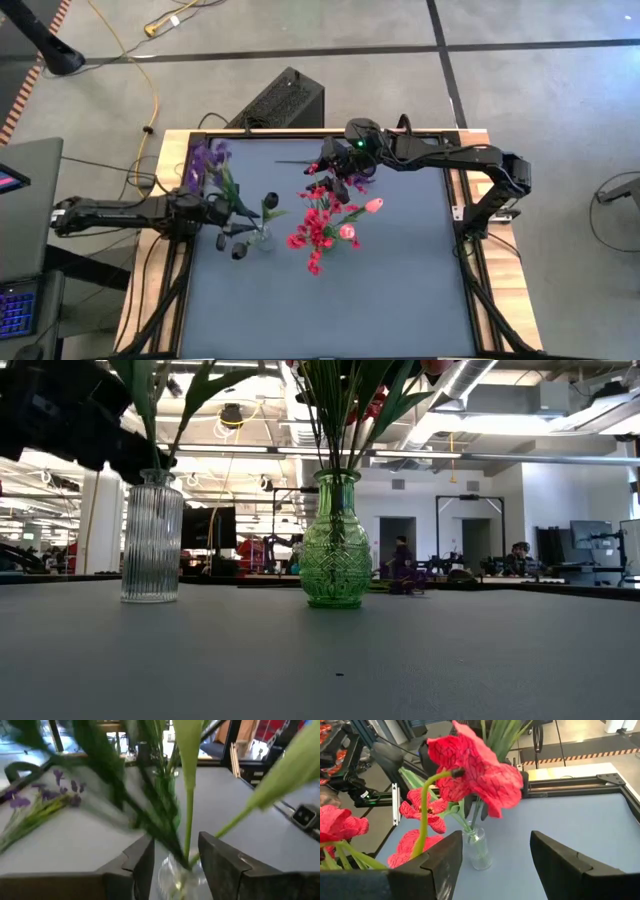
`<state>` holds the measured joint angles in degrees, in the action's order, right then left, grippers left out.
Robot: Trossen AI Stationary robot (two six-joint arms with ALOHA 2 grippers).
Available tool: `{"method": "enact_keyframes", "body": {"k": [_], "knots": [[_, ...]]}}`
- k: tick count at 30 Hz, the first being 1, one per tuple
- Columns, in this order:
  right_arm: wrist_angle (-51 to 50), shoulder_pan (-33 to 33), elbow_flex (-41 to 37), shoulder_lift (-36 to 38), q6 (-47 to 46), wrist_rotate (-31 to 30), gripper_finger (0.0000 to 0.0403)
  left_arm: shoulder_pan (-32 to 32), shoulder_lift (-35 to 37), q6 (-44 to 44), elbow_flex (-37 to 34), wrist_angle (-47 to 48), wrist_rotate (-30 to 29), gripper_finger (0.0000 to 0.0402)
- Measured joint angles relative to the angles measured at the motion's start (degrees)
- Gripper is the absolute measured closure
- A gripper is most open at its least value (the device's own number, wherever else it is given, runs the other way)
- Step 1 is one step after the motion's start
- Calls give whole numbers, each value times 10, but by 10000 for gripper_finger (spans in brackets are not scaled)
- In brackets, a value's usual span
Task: Sort flowers into vase by color
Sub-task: Put the right violet flowers into the transparent vase
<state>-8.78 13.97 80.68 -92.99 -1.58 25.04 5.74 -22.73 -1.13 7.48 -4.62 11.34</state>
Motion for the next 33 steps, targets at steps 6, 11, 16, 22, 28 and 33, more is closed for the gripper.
{"method": "enact_keyframes", "body": {"k": [6,11,16,22,28,33], "knots": [[-2,0,0,0,0,0,143,0,-9,0,34,11,-5,253],[-8,0,0,0,1,3,143,0,-34,-16,50,48,-16,253],[-26,0,0,0,4,3,143,0,-69,-27,79,100,-13,253],[-57,0,0,0,15,4,143,0,-104,-12,148,184,-13,253],[-61,0,0,0,21,4,143,0,-130,25,221,276,-13,253],[-65,0,0,0,21,4,143,0,-154,39,262,337,-13,253]]}}
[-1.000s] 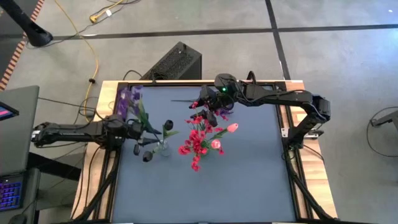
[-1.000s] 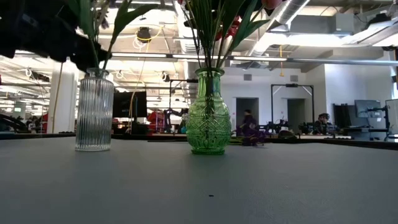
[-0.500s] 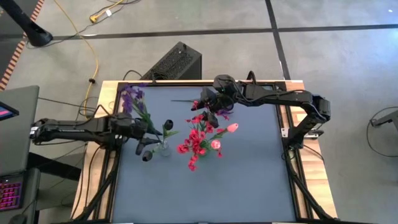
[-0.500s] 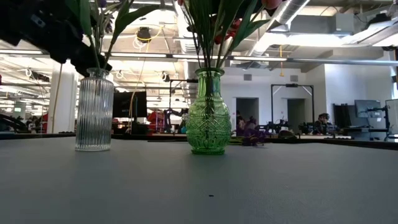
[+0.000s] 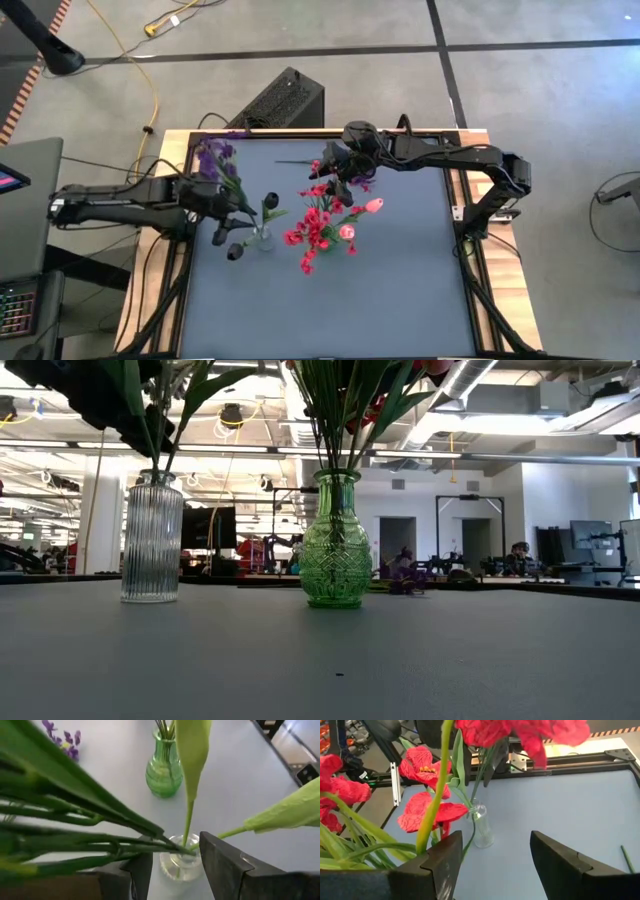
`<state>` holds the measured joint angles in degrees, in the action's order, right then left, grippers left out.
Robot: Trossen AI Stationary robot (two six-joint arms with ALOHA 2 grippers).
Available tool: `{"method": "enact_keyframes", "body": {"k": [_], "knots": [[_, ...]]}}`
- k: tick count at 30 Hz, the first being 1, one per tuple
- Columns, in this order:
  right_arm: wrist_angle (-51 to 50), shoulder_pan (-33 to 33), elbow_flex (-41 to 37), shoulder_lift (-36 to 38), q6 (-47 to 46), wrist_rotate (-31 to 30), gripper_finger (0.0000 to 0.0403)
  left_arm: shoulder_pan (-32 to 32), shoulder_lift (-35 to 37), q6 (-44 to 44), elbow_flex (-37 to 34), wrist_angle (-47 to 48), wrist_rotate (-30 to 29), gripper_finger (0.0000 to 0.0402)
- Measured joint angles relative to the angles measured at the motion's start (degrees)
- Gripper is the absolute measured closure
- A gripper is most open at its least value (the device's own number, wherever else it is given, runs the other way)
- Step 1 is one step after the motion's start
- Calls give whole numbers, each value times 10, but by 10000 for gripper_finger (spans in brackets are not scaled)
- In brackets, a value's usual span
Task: Sort flowers into vase by color
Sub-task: Put the right violet flowers into the transparent vase
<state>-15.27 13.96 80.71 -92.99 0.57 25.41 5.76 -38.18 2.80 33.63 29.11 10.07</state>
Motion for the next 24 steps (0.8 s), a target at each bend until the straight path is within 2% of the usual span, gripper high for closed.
{"method": "enact_keyframes", "body": {"k": [12,18,24], "knots": [[-8,0,0,0,10,0,143,-41,-75,64,41,49,-4,253],[-11,0,0,0,10,0,143,-53,-89,74,77,112,-45,253],[-44,6,0,2,10,0,143,-54,-88,68,91,140,-49,253]]}}
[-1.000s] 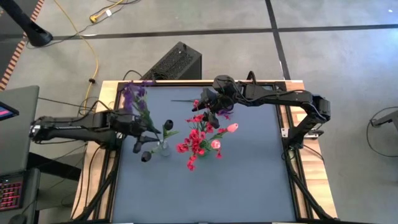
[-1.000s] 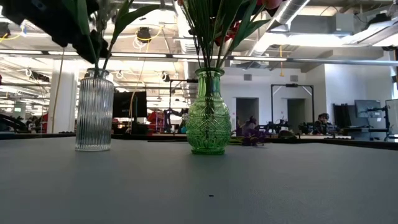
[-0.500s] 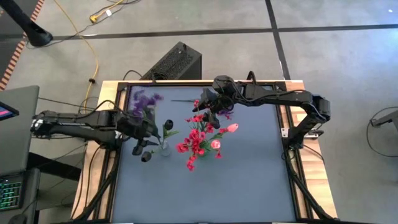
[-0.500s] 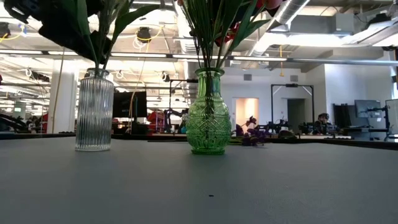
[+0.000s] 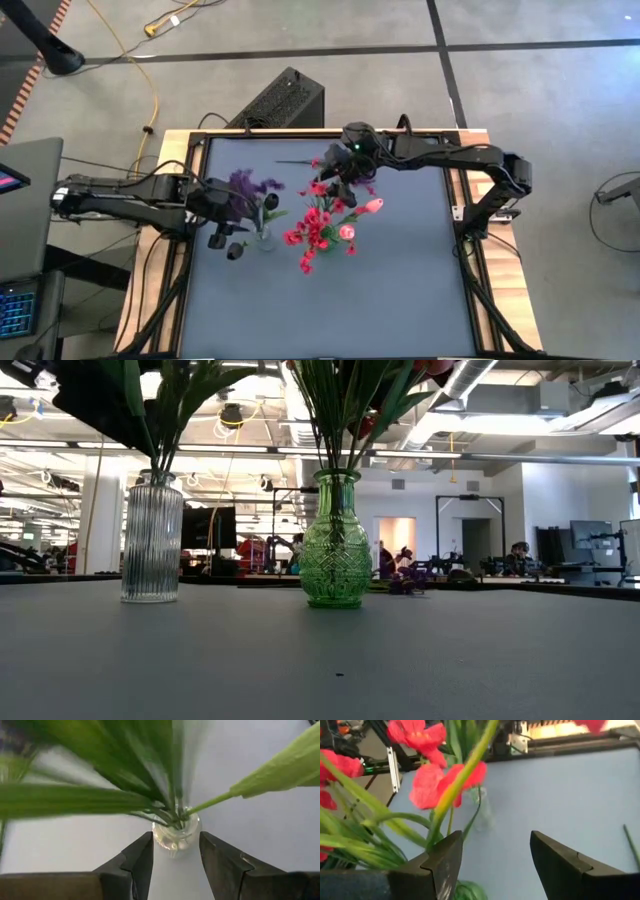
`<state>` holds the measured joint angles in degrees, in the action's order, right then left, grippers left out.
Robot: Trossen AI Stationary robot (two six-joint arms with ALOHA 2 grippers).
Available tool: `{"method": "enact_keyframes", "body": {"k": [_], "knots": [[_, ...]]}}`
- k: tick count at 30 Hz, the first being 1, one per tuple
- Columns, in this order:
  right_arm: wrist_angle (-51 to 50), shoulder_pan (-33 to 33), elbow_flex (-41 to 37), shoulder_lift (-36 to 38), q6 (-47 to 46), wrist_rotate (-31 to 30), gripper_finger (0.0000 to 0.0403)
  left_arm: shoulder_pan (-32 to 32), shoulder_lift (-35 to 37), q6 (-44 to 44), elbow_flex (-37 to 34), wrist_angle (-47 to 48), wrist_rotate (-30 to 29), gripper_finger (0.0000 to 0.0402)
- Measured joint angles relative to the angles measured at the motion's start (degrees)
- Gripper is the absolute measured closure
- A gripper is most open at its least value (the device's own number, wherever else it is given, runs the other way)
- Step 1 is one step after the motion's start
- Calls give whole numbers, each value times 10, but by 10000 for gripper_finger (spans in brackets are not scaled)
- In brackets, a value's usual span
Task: Sort flowers into vase by color
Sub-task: Put the right violet flowers into the transparent vase, then put the violet flowers into the transparent vase
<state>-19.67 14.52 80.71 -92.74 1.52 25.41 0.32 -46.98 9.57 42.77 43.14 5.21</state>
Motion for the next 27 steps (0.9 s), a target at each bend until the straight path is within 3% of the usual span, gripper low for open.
{"method": "enact_keyframes", "body": {"k": [16,27], "knots": [[-120,98,0,43,0,-16,143,0,1,-76,8,47,17,253],[-65,194,-43,44,34,-32,143,0,2,-123,90,134,-22,253]]}}
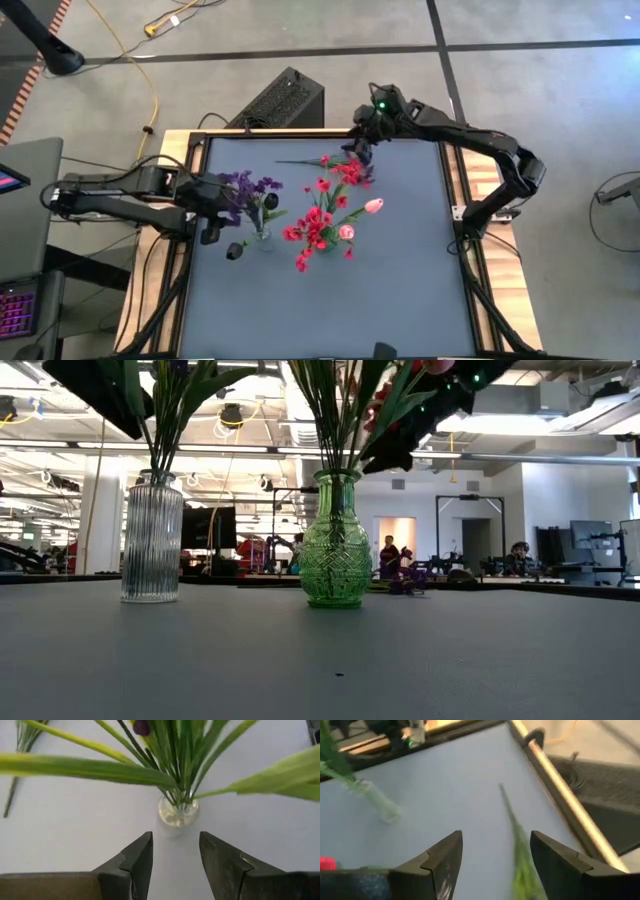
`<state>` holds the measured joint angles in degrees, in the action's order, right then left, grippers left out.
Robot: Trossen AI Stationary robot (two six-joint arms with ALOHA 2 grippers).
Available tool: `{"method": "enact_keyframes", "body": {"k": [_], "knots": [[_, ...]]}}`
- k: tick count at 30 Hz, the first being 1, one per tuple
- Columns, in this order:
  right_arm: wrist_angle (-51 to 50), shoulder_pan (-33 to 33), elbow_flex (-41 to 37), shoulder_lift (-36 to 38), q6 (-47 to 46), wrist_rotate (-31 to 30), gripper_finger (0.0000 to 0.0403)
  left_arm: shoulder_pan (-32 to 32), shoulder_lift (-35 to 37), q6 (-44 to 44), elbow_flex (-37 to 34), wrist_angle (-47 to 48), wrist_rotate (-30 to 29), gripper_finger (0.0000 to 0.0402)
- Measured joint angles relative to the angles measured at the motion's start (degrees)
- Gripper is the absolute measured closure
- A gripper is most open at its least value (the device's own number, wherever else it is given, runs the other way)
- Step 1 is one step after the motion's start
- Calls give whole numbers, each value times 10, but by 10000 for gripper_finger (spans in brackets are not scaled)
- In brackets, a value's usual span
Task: Sort flowers into vase by color
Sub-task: Put the violet flowers into the transparent vase
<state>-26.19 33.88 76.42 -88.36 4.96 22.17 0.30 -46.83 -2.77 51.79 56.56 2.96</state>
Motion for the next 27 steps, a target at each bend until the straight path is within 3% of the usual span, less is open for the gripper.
{"method": "enact_keyframes", "body": {"k": [6,13,27], "knots": [[125,19,-76,-5,6,3,143,0,16,0,20,45,-44,253],[194,28,-124,-22,-15,-9,143,0,47,-14,20,57,-105,253],[268,32,-130,-177,4,3,143,1,61,-14,20,55,-125,253]]}}
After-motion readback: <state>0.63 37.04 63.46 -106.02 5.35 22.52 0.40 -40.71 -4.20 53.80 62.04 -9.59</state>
